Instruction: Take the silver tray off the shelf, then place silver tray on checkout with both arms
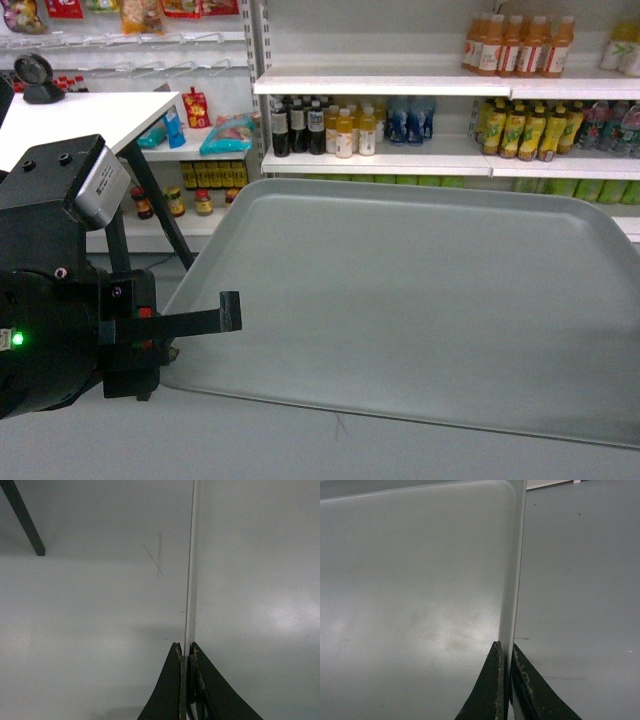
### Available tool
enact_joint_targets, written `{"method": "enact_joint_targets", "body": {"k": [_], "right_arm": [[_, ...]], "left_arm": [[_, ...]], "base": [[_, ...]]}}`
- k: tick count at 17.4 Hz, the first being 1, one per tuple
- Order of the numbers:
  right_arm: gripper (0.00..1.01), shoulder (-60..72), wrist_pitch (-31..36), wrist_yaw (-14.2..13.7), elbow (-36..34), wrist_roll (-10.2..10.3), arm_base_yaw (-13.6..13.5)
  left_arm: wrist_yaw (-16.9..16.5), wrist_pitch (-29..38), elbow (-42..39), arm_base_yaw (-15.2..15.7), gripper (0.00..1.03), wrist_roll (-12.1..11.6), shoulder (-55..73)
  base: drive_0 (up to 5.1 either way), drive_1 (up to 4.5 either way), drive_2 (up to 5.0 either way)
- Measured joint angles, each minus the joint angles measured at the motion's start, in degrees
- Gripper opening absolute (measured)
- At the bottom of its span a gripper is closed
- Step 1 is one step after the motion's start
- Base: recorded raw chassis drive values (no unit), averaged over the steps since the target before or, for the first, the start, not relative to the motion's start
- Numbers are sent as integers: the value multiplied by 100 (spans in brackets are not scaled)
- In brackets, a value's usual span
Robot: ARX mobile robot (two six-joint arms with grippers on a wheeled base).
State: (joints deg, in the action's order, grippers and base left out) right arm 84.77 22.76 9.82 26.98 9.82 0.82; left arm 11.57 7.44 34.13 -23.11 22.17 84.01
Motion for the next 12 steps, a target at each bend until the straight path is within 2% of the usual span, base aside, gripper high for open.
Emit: {"method": "enact_joint_targets", "body": {"k": [12], "right_arm": [[4, 2, 2, 0, 0, 0, 0]], "left_arm": [[0, 2, 0, 0, 2, 0, 0]], "base": [[-500, 245, 245]]}}
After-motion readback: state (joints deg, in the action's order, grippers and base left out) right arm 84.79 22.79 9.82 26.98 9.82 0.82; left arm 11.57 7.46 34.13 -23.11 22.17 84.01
